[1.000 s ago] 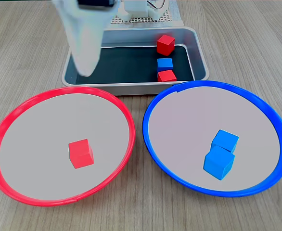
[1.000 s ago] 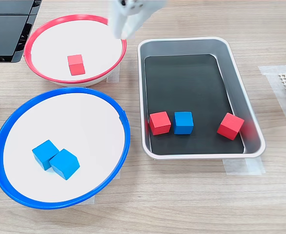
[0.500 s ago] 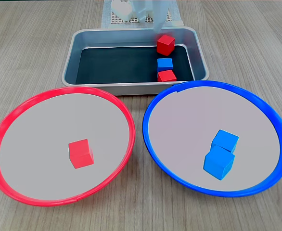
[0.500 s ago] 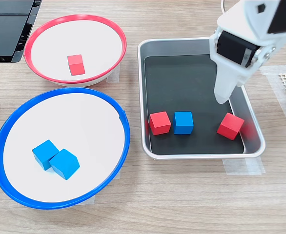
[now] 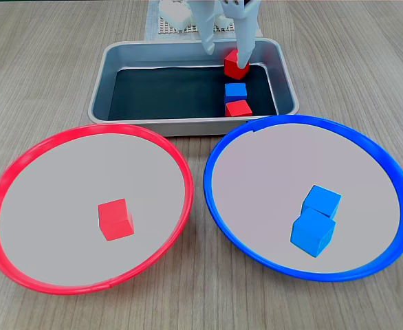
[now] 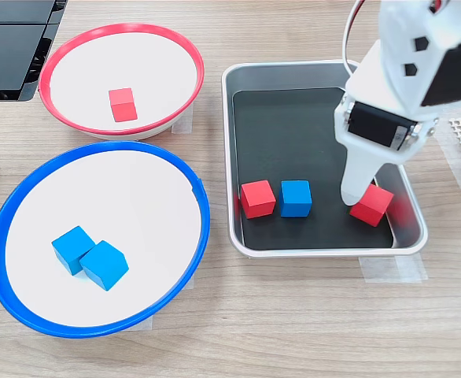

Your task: Move six blocks tray to matching dishes

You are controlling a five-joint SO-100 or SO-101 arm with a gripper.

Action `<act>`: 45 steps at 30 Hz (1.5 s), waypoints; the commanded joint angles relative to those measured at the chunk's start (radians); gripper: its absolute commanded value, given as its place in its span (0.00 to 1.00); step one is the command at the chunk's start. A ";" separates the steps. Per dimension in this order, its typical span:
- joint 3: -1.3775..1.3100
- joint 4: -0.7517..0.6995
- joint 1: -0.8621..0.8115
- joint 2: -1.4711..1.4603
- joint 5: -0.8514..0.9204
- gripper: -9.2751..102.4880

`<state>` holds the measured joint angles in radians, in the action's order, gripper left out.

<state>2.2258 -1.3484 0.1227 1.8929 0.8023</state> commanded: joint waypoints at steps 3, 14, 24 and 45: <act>0.020 0.029 0.035 -0.017 0.018 0.26; 0.054 0.094 0.069 -0.052 0.041 0.15; -0.446 -0.031 -0.189 -0.066 0.063 0.08; -0.862 0.419 -0.403 -0.575 0.015 0.20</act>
<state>1.4036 -0.9066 -0.2761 1.2993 0.8038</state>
